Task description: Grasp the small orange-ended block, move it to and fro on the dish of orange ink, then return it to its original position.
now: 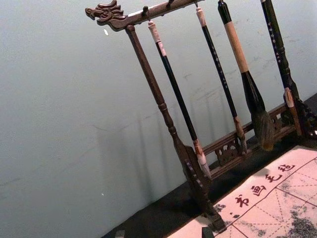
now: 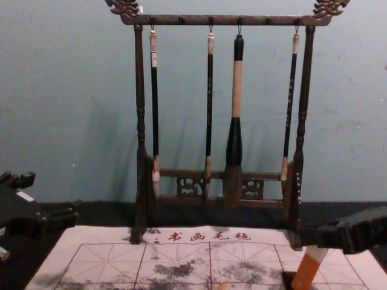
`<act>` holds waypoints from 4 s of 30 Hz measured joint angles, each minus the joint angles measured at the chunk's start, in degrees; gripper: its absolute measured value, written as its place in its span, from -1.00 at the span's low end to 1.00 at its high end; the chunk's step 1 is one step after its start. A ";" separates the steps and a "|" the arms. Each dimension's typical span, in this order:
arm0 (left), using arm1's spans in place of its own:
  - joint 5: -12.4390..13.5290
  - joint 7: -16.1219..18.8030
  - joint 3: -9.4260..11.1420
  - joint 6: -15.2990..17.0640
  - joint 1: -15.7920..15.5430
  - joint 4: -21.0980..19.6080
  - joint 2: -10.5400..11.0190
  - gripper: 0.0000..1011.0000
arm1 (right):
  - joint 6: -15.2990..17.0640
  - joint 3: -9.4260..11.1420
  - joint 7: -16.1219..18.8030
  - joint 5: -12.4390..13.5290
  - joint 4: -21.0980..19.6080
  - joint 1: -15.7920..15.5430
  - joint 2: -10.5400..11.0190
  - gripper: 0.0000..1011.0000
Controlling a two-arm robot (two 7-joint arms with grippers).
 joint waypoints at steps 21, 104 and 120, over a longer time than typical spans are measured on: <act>0.00 0.00 0.00 0.00 0.00 0.00 0.00 0.98 | 0.18 -0.65 -0.47 -0.37 0.72 0.70 -1.13 -0.76; 0.00 0.00 0.00 0.00 0.00 0.00 0.00 0.98 | 0.11 -1.38 -1.78 -3.09 4.04 0.43 -4.04 0.66; 0.00 0.00 0.00 0.00 0.00 0.00 0.00 0.98 | -11.91 2.99 -3.79 -4.56 1.43 -4.34 -4.73 0.98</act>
